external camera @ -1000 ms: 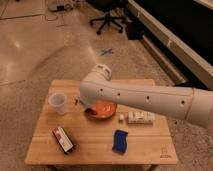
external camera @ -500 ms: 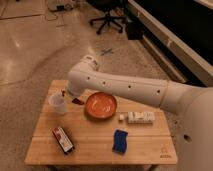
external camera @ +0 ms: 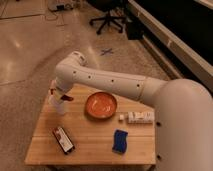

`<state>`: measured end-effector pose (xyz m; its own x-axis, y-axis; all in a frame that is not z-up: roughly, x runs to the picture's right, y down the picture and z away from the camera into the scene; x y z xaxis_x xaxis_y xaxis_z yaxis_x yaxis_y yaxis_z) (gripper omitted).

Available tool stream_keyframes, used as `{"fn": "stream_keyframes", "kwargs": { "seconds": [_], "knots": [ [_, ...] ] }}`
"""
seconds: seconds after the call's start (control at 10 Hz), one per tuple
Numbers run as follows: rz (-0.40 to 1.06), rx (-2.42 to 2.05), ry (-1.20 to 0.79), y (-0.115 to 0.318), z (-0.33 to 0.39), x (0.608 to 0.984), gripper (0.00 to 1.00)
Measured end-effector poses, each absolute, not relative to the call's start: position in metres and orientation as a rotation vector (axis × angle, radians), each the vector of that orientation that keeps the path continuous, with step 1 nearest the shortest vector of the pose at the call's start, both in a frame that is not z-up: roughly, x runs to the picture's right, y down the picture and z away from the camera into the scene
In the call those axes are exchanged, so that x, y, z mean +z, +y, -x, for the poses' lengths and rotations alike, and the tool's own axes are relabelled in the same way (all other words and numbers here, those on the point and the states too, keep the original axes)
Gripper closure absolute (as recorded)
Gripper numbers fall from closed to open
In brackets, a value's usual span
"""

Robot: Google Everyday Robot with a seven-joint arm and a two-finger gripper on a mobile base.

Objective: Place the pepper in the ceramic cup

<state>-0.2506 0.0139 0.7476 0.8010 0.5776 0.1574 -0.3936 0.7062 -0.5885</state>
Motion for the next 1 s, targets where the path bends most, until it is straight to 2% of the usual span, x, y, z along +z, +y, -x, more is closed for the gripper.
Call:
{"fn": "stream_keyframes", "kwargs": {
  "seconds": [0.4, 0.5, 0.8, 1.0],
  "knots": [
    [0.594, 0.5, -0.375, 0.013, 0.294, 0.761, 0.98],
    [0.597, 0.493, -0.377, 0.013, 0.3, 0.765, 0.93],
    [0.611, 0.494, -0.379, 0.015, 0.314, 0.783, 0.61],
    [0.625, 0.519, -0.372, 0.015, 0.309, 0.797, 0.43]
  ]
}}
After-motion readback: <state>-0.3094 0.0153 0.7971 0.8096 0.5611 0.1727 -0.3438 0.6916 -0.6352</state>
